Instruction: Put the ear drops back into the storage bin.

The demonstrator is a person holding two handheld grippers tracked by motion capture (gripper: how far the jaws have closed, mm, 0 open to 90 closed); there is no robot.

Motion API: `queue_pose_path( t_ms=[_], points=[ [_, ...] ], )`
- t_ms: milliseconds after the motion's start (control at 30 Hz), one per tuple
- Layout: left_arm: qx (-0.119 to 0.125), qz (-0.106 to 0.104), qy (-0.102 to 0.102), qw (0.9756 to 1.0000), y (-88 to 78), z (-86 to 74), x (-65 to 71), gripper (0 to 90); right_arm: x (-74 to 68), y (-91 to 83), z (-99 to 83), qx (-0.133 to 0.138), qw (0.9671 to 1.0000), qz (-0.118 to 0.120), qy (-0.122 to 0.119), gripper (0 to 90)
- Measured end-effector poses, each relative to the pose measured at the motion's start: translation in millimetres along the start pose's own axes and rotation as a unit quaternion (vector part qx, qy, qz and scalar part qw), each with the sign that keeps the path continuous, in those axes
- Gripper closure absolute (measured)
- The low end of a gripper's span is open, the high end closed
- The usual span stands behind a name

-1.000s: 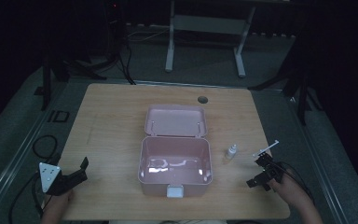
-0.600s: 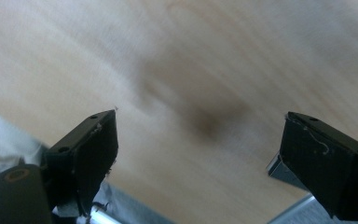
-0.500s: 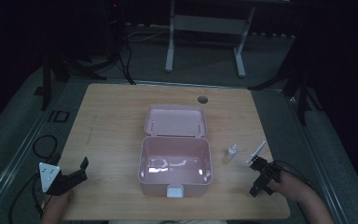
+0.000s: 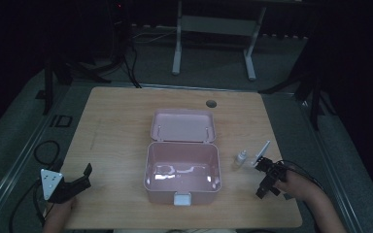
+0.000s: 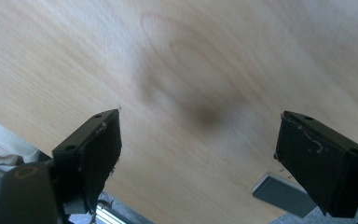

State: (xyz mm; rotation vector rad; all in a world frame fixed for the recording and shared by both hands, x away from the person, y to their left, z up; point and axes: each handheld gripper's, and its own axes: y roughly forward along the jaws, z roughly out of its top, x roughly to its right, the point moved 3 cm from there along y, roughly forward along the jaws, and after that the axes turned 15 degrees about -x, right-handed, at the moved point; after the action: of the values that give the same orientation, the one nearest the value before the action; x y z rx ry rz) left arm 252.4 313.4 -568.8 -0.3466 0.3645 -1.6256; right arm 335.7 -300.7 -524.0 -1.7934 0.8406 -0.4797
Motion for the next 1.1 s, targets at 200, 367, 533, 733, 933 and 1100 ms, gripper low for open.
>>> queue_pose_path(
  t_ms=[200, 367, 533, 733, 933, 1100],
  points=[
    [0.000, 0.000, 0.000, 1.0000, 0.0, 0.0, -0.1, 2.0, 4.6, -11.5, 11.9, 0.012, 0.9999, 0.002, 0.003, 13.0],
    [-0.001, -0.001, 0.000, 1.0000, 0.1, 0.1, -0.3, 2.0, 7.6, -19.2, 22.0, 0.012, 0.9999, -0.001, -0.001, 12.2],
    [-0.001, -0.002, 0.000, 1.0000, 0.2, 0.1, -0.3, 2.0, 9.9, -27.6, 33.9, 0.016, 0.9999, -0.004, -0.002, 11.1],
    [-0.001, -0.002, 0.000, 1.0000, 0.2, 0.1, -0.4, 2.0, 9.2, -36.3, 47.5, 0.034, 0.9994, -0.003, -0.010, 11.0],
    [-0.001, -0.002, 0.001, 1.0000, 0.3, 0.1, -0.5, 2.0, 10.8, -43.8, 67.3, 0.045, 0.9988, -0.016, -0.004, 11.0],
    [-0.001, -0.002, 0.001, 1.0000, 0.3, 0.1, -0.4, 2.0, 12.5, -46.0, 80.1, 0.040, 0.9992, -0.006, -0.005, 12.8]
  ],
)
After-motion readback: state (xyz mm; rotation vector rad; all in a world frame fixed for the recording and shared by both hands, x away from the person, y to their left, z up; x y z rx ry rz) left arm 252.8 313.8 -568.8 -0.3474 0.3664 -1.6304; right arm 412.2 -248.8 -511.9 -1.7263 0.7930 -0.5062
